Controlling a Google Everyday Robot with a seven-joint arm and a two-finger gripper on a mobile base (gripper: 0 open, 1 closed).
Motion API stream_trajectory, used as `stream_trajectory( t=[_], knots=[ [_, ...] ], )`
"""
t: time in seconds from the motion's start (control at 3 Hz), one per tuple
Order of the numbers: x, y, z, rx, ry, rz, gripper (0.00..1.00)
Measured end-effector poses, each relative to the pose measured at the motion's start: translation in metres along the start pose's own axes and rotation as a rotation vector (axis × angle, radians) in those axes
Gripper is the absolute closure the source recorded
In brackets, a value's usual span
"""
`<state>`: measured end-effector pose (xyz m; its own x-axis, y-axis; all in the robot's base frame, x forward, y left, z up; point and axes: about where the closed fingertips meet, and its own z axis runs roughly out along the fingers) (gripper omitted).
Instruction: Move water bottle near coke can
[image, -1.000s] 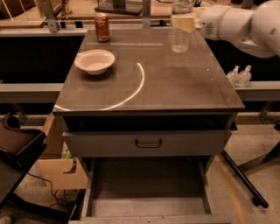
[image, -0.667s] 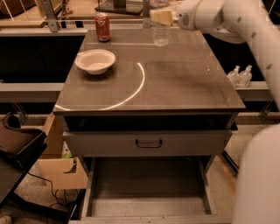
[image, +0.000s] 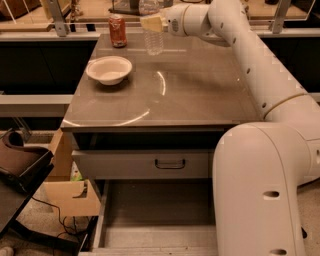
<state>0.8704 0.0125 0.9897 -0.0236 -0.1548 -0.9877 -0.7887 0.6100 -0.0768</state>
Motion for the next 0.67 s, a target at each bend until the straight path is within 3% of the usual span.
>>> stream_trajectory(
  t=[0.33, 0.67],
  knots=[
    [0.006, -0.007, 0.014, 0.001, -0.015, 0.007, 1.0],
    [0.019, -0.027, 0.029, 0.039, -0.033, 0.026, 1.0]
  ],
)
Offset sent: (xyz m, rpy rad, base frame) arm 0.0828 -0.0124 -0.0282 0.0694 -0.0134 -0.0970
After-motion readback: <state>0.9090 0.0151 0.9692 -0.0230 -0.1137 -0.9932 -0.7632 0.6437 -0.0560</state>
